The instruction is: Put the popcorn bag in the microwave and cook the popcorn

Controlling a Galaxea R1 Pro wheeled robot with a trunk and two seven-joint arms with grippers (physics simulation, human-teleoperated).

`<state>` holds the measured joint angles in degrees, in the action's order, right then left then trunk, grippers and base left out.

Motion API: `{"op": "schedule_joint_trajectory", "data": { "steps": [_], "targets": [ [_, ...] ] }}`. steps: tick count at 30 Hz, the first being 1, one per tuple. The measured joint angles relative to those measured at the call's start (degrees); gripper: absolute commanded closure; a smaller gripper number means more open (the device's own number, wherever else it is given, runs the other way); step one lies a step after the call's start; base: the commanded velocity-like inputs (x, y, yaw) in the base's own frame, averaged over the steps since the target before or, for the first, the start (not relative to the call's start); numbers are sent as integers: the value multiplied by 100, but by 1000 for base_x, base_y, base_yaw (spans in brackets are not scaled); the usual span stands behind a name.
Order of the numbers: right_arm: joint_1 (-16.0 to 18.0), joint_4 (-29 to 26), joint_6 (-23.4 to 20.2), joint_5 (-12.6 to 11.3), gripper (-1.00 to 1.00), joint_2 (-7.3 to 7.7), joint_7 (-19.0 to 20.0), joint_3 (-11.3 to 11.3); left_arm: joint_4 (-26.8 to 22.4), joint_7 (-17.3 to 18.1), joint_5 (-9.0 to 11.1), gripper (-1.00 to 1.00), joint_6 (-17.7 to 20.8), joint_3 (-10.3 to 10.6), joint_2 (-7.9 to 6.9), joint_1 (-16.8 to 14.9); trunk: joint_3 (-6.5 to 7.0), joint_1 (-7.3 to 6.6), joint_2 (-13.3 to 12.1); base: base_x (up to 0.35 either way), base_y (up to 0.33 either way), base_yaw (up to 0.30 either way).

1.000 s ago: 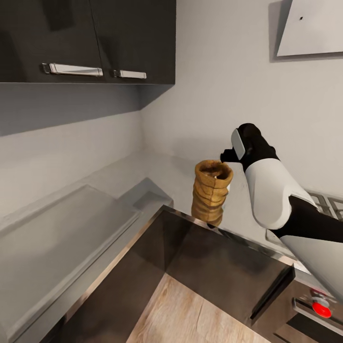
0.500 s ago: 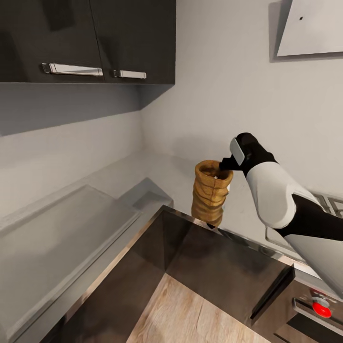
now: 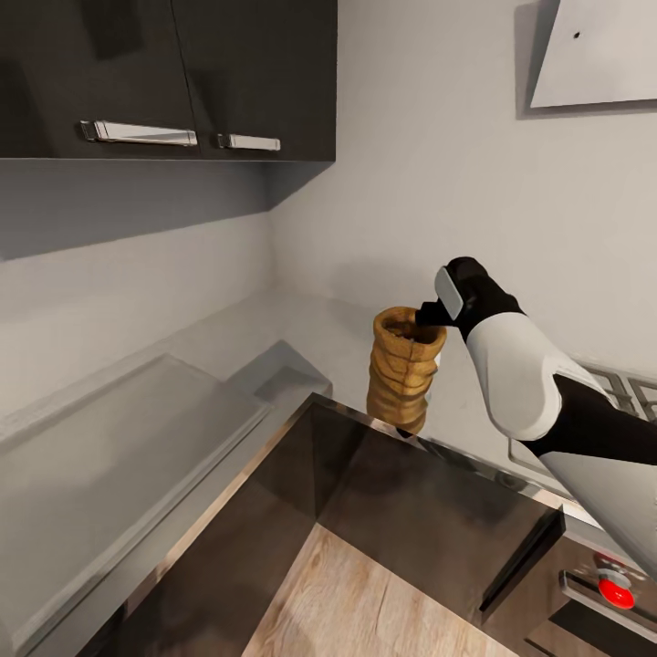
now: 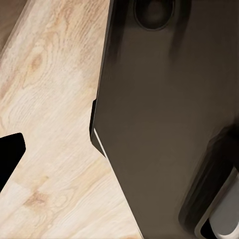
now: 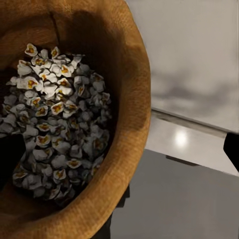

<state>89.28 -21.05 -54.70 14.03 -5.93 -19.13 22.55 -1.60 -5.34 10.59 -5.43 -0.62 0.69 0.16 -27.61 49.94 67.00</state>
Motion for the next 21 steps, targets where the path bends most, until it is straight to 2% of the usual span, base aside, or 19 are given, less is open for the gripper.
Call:
{"op": "schedule_joint_trajectory", "data": {
  "steps": [11,12,21],
  "targets": [
    [-125,37,354,-5,-100,49,-110,5,0,0,0,-100,0,3,0,0,0,0,0,0,0,0],
    [-158,38,612,-6,-100,55,-123,8,0,2,0,-100,0,3,0,0,0,0,0,0,0,0],
    [-204,38,623,-10,-100,68,-140,7,0,26,0,-100,0,8,0,0,0,2,0,-68,0,0]
  ]
}}
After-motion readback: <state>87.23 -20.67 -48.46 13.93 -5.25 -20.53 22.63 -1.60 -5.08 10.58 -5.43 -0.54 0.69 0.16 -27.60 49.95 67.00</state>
